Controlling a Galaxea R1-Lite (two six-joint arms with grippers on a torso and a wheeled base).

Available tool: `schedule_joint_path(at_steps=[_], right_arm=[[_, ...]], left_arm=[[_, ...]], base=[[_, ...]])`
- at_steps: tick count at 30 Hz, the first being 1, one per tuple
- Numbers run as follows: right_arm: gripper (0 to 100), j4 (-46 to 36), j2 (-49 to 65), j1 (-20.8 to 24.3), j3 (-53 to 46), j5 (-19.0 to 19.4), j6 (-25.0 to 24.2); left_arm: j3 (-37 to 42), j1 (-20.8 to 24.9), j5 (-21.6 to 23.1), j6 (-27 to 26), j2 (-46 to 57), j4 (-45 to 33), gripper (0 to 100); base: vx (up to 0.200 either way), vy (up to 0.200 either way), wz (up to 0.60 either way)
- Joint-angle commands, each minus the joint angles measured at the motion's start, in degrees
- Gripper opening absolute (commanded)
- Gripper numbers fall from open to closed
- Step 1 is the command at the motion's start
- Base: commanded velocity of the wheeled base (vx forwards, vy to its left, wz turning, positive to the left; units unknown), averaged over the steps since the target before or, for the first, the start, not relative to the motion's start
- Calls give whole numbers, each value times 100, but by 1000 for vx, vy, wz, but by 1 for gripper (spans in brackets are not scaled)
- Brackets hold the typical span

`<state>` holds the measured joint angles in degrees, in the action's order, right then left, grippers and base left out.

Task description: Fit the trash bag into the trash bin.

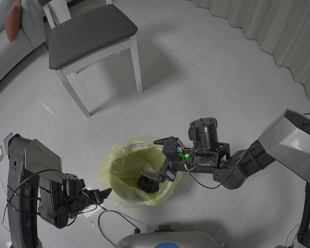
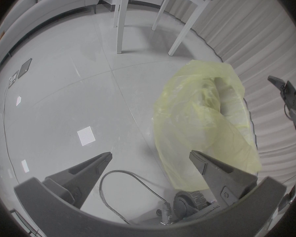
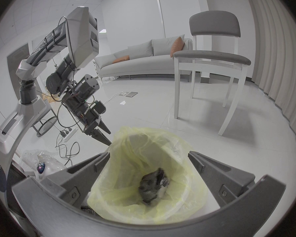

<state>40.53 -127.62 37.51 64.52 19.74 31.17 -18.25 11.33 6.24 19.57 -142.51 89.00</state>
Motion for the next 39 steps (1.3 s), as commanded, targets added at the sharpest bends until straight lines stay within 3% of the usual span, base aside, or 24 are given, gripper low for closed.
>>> schedule_joint_path(at_steps=[1,9,16,19,25,39], right_arm=[[100,34,89,2,-63,4,-6],[100,42,203,-16,-133,4,-15],[100,34,546,-86,-362,4,-50],[100,16,660,-209,-362,4,-59],[100,-28,466,-561,-28,4,-243],[100,-371,-905,-1053,1273,13,-331]], left_arm=[[-364,1,0,-67,-269,100,100],[-592,-16,26,-111,-286,100,100],[-785,-34,44,-585,-330,100,100],[-460,-139,61,-656,-128,100,100],[454,-368,589,-665,584,100,100],[1227,-456,641,-629,1419,100,100]], base=[[0,0,0],[0,0,0],[0,0,0],[0,0,0],[0,0,0],[0,0,0]])
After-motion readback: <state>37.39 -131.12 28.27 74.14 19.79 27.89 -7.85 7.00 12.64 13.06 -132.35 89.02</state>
